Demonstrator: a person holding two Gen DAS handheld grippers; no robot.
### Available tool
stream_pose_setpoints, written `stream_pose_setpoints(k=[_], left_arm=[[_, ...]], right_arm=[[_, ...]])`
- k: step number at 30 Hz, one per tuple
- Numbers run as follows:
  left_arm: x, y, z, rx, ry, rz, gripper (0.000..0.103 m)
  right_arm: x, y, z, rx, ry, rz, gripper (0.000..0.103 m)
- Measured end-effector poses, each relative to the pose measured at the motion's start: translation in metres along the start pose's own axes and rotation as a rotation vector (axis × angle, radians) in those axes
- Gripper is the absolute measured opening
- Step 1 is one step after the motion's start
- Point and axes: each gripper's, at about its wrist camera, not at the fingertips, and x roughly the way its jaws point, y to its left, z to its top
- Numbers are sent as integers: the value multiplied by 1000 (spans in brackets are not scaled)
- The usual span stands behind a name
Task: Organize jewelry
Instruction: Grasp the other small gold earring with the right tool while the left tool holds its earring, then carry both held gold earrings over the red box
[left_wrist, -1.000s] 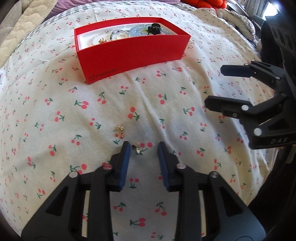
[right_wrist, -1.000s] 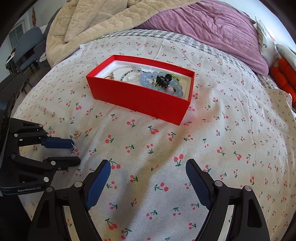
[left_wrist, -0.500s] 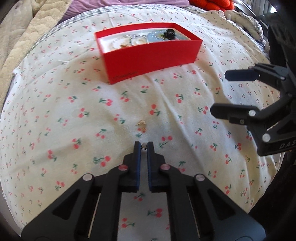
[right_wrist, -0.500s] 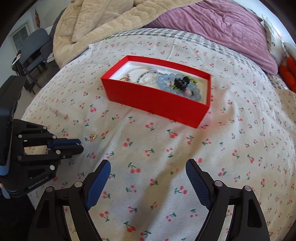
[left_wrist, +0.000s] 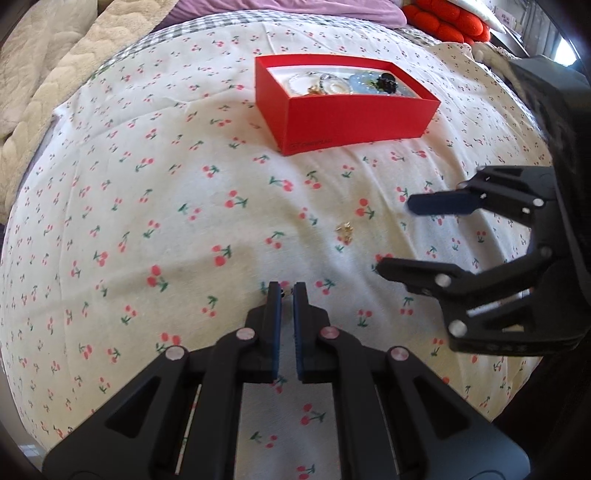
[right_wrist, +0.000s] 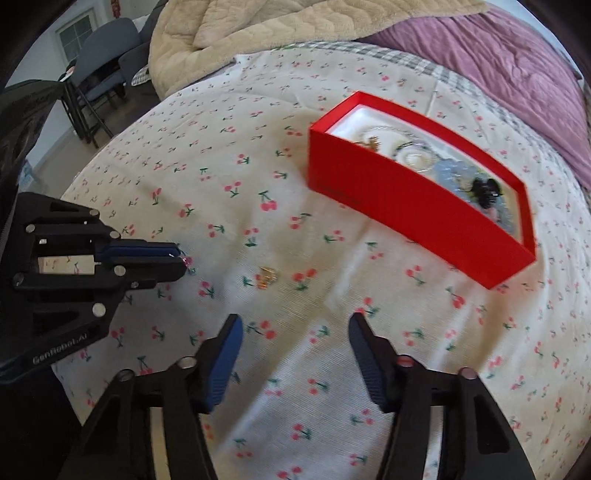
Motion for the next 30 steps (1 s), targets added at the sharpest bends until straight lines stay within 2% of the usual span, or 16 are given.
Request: stream_pose_setpoints(k=[5, 10, 18, 20, 23, 30], left_arm=[[-4, 10, -6, -20, -1, -8, 7], [-6, 17, -9, -38, -4, -14, 7], [-8, 18, -10, -37, -6, -19, 7], [-9, 18, -10, -37, -7, -19, 7], [-10, 18, -8, -38, -10, -18, 7], [-13, 18, 0, -47, -26, -16, 7]], right_arm=[[15, 7, 13, 17, 20, 30, 36], [23, 5, 21, 44, 21, 36, 28], [30, 10, 25, 49, 28, 35, 21], [31, 10, 26, 55, 30, 39, 15], [31, 9, 25, 59, 27, 37, 10], [24, 4, 24, 75, 27, 51, 6]])
